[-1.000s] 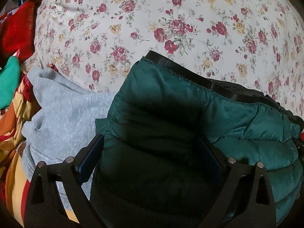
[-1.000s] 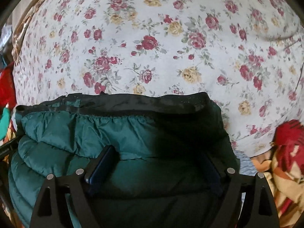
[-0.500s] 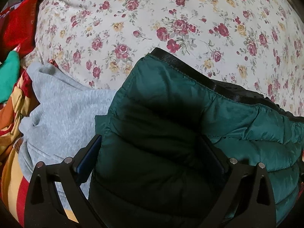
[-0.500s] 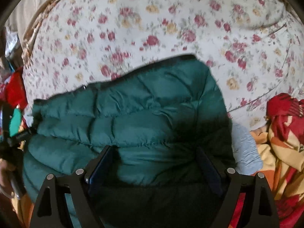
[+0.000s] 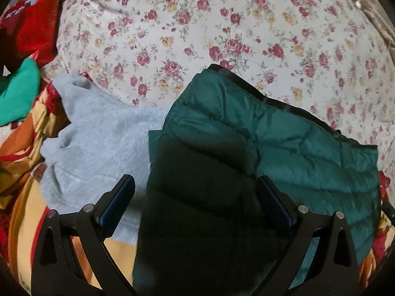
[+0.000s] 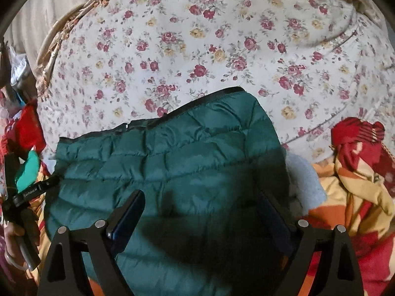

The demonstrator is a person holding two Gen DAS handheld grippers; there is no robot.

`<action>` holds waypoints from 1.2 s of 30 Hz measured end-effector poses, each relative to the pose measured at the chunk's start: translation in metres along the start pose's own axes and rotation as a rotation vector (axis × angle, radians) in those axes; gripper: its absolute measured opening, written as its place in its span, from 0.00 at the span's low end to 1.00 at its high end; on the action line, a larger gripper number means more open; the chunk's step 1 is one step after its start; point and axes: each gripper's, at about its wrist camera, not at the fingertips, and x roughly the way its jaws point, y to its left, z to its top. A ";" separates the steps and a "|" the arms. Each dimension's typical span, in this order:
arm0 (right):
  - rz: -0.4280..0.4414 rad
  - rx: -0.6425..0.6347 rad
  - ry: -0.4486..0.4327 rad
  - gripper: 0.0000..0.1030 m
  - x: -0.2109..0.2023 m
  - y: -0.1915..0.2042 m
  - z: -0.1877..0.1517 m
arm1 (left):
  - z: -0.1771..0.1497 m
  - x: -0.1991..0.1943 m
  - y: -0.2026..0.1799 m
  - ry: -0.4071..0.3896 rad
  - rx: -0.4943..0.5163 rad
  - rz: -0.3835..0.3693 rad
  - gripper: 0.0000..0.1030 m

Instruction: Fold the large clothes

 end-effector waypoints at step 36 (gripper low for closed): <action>-0.047 0.057 0.078 0.88 -0.002 -0.029 -0.023 | -0.020 -0.001 0.047 0.093 -0.154 -0.197 0.96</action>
